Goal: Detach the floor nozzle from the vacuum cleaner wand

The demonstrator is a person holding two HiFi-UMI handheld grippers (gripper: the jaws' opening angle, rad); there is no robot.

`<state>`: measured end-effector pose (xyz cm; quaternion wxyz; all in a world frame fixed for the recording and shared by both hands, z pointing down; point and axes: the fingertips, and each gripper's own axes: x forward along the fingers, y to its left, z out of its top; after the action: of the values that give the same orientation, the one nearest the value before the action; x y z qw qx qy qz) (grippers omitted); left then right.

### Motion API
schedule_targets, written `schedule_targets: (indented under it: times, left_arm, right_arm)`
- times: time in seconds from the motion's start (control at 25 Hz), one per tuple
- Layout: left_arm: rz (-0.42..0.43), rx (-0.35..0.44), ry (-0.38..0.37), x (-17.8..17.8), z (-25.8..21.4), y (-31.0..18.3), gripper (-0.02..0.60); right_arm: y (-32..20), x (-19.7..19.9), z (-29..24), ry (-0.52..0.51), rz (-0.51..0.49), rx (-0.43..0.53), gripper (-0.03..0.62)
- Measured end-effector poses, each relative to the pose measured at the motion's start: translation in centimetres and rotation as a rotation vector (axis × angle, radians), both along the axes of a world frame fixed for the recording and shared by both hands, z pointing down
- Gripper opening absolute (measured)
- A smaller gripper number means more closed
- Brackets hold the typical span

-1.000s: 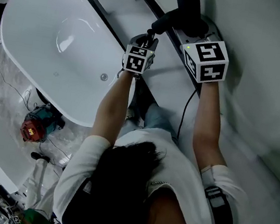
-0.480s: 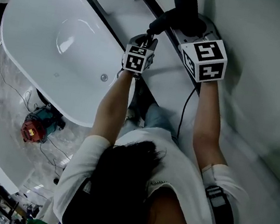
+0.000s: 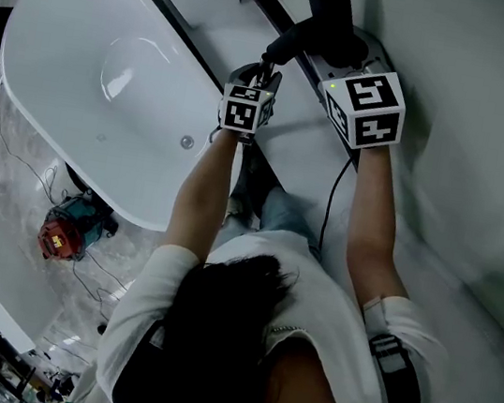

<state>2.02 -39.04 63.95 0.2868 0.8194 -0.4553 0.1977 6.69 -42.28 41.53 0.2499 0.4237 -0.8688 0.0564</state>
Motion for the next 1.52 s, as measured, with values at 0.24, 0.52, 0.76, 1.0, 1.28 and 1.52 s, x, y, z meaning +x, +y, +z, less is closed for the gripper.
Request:
schedule_targets:
  times: [0.24,0.52,0.76,1.0,1.28,1.52]
  left_arm:
    - [-0.03,-0.003,0.006,-0.4,-0.2,0.4,0.206]
    - [-0.106,0.02,0.09,-2.1,-2.0,2.0,0.224]
    - [-0.082,0.04,0.094,-2.3,-3.2,4.5,0.229]
    - [-0.121,0.115,0.102,-4.2,-6.9,5.1,0.229]
    - [-0.165,0.186,0.071,-6.0,-10.6,6.7,0.227]
    - [-0.182,0.244,0.083,-7.6,-13.7,9.0,0.221]
  right_arm:
    - [0.0,-0.1,0.1,0.004,-0.002,-0.003,0.215]
    - [0.3,-0.2,0.2,-0.001,0.017,-0.013,0.215]
    - [1.6,0.0,0.3,-0.009,0.038,-0.014,0.215]
    - [2.7,0.0,0.3,-0.033,0.088,-0.011,0.215]
    - [4.8,0.1,0.2,-0.051,0.136,-0.013,0.215]
    - [7.0,-0.4,0.1,-0.07,0.181,-0.009,0.215]
